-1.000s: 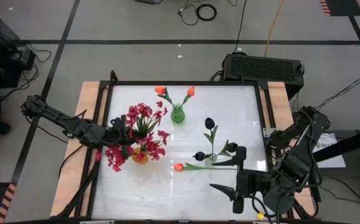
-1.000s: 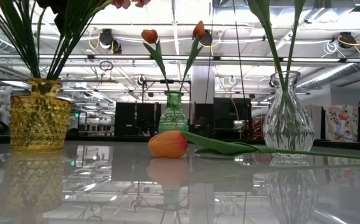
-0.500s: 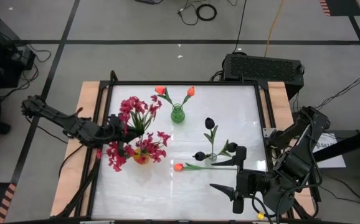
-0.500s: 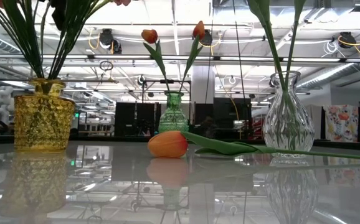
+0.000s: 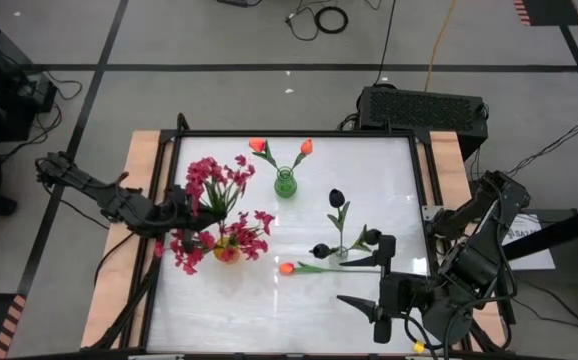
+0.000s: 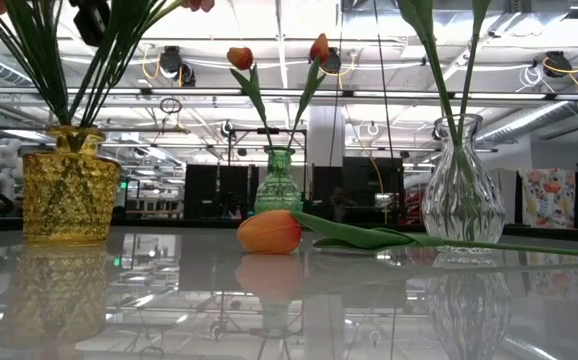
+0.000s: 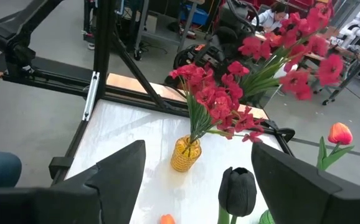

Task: Sort flowers into vase by color
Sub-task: Put the red flowers into the yellow vase

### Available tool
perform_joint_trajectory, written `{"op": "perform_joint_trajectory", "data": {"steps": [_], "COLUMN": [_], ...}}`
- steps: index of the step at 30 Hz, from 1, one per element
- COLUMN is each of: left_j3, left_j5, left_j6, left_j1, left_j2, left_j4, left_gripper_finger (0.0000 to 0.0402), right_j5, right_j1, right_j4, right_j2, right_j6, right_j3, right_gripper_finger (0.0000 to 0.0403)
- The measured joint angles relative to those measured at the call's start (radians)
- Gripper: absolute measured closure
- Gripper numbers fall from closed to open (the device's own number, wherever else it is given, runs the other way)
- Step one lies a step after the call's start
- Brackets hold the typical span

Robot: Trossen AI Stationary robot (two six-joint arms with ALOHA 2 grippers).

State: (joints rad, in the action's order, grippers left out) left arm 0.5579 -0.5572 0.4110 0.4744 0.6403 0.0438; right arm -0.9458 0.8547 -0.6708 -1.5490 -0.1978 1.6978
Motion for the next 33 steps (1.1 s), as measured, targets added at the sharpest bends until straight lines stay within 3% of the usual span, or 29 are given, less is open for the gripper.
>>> {"op": "perform_joint_trajectory", "data": {"steps": [18, 33], "left_j3": [0.0, 0.0], "left_j5": [-0.032, -0.061], "left_j6": [0.001, -0.06], "left_j1": [0.003, 0.074], "left_j2": [0.069, 0.072], "left_j4": [0.016, 0.02], "left_gripper_finger": [0.0379, 0.0379], "right_j5": [0.0, 0.0], "right_j1": [0.0, 0.0], "right_j4": [0.0, -0.004], "right_j2": [0.0, 0.0], "right_j6": [0.001, 0.001], "right_j3": [0.0, 0.0], "right_gripper_finger": [0.0118, 0.0118]}}
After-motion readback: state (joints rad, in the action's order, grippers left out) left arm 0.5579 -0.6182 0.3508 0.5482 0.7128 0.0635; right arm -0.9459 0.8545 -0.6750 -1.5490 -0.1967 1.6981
